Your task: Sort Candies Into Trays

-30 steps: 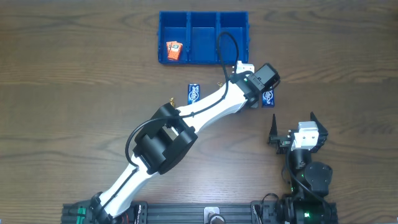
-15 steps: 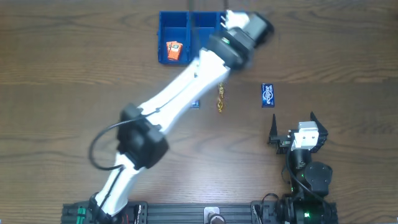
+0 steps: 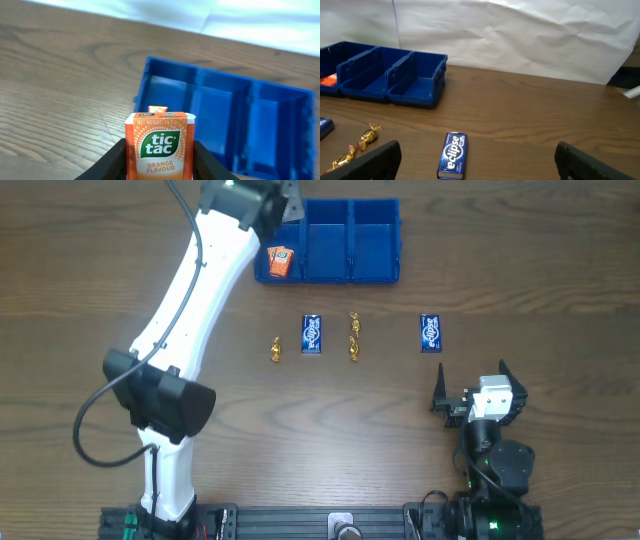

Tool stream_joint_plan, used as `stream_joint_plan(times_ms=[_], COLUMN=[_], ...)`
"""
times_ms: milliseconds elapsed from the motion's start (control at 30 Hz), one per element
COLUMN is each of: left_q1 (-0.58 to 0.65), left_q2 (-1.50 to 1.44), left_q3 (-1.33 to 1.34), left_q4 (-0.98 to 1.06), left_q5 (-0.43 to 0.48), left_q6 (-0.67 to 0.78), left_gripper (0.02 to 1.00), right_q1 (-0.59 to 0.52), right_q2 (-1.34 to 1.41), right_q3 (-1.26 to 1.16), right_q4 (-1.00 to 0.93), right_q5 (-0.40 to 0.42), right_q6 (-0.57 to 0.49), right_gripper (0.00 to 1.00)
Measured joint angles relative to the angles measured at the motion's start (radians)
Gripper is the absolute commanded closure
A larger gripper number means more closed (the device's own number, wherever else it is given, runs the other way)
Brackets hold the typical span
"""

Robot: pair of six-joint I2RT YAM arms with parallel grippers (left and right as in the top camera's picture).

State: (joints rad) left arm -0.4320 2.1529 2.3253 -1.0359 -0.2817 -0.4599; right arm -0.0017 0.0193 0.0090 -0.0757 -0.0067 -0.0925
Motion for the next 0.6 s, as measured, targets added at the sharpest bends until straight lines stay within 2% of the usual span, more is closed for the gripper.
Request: stream_joint_plan(times_ms=[133,400,600], left_q1=[0.032,0.015,0.017], left_q2=[0.058,0.182,0.214], left_q3=[0.0,0.0,0.0], left_q4=[0.016,0.081,0.087], left_q5=[0.03,0.089,0.103], left_q6=[0.016,0.028,0.032], left_gripper=[0.733,0.739,0.744], right_q1=[0.0,0.0,0.0], right_q2=[0.0,0.0,0.0], right_q3=[0.0,0.0,0.0], right_q4=[0.0,0.0,0.0], right_q5=[0.0,0.0,0.0], right_q6=[0.0,0.0,0.0], right_gripper=[0.005,0.003,0.003])
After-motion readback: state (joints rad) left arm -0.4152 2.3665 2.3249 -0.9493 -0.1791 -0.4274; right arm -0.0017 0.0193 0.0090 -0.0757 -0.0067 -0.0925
